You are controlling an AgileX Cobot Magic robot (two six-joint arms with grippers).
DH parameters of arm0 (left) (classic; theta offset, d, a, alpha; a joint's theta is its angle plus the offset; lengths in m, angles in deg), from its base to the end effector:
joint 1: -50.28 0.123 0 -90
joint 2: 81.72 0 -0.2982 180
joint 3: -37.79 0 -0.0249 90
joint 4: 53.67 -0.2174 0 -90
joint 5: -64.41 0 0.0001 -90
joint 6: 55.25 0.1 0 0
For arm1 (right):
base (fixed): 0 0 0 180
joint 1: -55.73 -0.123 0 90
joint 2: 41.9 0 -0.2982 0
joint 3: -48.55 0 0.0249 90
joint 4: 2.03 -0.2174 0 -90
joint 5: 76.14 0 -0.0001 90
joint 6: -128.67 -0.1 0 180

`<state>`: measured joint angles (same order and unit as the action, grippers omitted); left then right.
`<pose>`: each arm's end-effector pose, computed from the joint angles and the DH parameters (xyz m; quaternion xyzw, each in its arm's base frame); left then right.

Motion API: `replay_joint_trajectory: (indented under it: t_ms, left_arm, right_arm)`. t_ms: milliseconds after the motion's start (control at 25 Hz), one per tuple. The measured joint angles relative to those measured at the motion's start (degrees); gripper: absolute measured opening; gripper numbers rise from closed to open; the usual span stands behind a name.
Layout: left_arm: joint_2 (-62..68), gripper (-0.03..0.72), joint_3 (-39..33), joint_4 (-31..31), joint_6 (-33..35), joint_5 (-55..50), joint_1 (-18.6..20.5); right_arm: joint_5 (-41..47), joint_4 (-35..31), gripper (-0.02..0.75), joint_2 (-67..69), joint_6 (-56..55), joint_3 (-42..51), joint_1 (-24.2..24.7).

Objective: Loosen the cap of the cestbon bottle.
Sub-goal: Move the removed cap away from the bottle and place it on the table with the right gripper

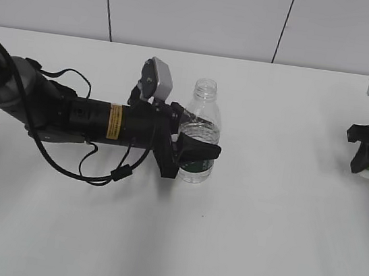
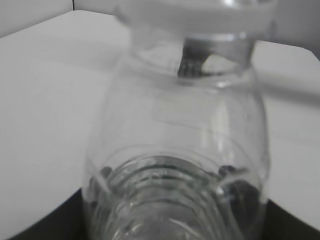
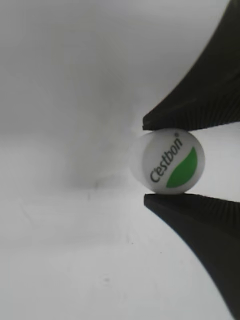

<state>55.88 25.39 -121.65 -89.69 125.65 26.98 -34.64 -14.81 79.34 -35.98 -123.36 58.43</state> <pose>0.3380 -0.2340 0.1229 0.4796 0.6294 -0.4179 0.4463 0.3558 -0.0021 0.1620 -0.0324 0.9931 0.0667 0.0910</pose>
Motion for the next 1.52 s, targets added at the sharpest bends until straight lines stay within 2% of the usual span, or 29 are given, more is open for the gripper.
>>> replay_joint_trajectory:
  t_ms: [320,1320,1400,1520]
  left_arm:
    - [0.0,0.384,0.0,0.0,0.0,-0.1,0.0]
    - [0.0,0.384,0.0,0.1,0.2,-0.2,0.0]
    - [0.0,0.384,0.0,0.1,0.2,-0.2,0.0]
    - [0.0,0.384,0.0,0.1,0.2,-0.2,0.0]
  right_arm:
    - [-0.2,5.7,0.298,0.0,-3.5,0.0,0.0]
    - [0.3,7.1,0.299,2.8,-3.9,0.0,0.0]
    - [0.3,7.1,0.325,2.8,-3.9,0.0,0.0]
    - [0.3,7.1,0.464,2.8,-4.4,0.0,0.0]
